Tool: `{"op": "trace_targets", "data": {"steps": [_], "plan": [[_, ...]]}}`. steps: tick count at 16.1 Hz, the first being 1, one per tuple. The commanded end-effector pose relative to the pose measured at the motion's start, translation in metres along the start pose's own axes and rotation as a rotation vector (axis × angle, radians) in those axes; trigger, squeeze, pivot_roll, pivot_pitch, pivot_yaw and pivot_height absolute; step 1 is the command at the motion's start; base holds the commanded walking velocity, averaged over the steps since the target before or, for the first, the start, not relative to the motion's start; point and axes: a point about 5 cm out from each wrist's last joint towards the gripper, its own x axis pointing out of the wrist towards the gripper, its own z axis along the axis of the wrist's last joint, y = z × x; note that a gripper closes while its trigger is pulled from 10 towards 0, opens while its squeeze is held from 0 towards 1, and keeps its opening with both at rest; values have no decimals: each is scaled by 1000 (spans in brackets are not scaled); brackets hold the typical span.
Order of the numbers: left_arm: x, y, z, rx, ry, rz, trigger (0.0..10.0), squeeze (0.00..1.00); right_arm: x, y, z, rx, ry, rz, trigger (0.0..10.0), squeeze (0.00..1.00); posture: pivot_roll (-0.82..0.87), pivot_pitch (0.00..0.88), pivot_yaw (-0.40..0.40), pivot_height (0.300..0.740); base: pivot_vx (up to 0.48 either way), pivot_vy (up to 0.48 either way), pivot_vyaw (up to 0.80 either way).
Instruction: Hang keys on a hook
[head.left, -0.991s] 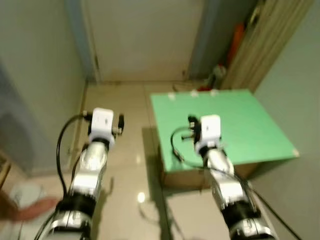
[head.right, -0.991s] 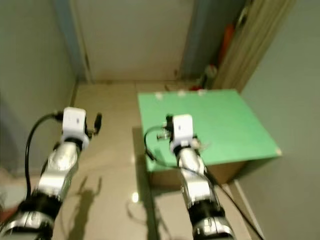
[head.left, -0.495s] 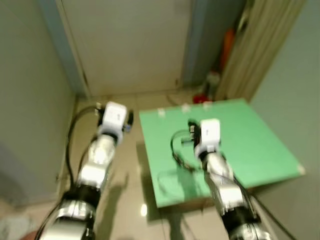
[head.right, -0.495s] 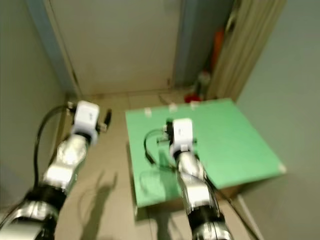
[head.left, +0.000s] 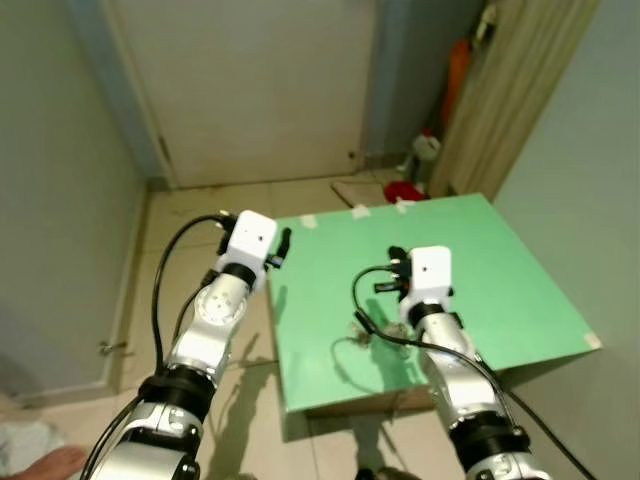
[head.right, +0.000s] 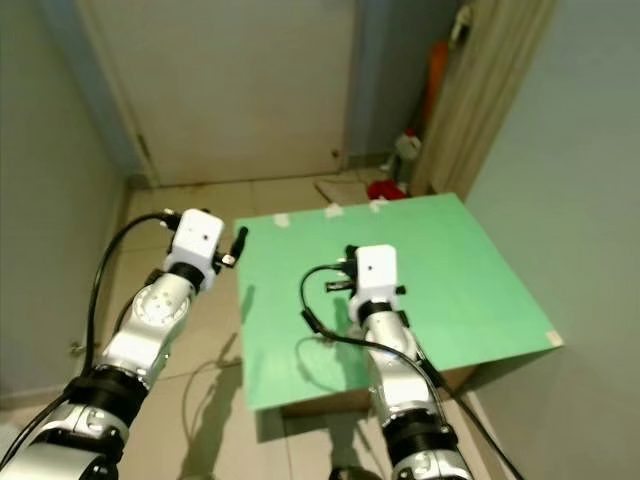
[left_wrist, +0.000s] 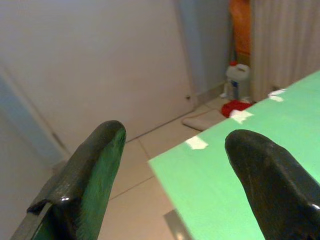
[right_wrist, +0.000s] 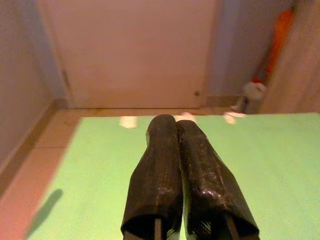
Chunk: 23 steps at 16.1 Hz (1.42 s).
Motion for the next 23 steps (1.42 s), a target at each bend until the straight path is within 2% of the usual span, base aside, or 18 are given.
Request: {"op": "trace_targets", "data": {"steps": [1,3,4,9,12,15,19,21,23], "plan": [[0,-2,3,-10,-16,8,10000,0,2,-1,2,-2,2,-2,10000,0,-11,30,4,740,0,0,0],[-1,-8,2,-19,-10,2,10000,0,3,-1,2,-2,3,-1,10000,0,-13,24,3,740,0,0,0],[-2,-9,4,-49,-21,-1,10000,0,3,0,2,-2,3,2,10000,0,-14,22,2,740,465,0,0],[-2,-12,2,-37,-7,-3,10000,0,0,0,-2,-5,12,9,10000,0,-15,13,5,740,460,0,0],[-5,-9,-1,-39,-5,-3,10000,0,-11,-14,-10,0,23,-36,10000,0,-32,2,14,740,458,0,0],[-1,-14,6,-50,-19,-31,10000,0,-18,-23,-15,-9,36,-64,10000,0,-48,0,24,740,0,0,0],[9,-23,13,-20,-7,-108,10000,0,-21,-19,-16,-10,37,-65,10000,0,-66,0,36,740,0,0,0],[9,-23,15,-41,-11,-116,10000,0,-21,-16,-19,-3,45,-62,10000,0,-61,18,45,740,0,0,0],[1,-19,10,-41,-4,-115,10000,0,-17,-14,-21,23,60,-73,10000,0,-28,57,52,740,0,0,0]]}}
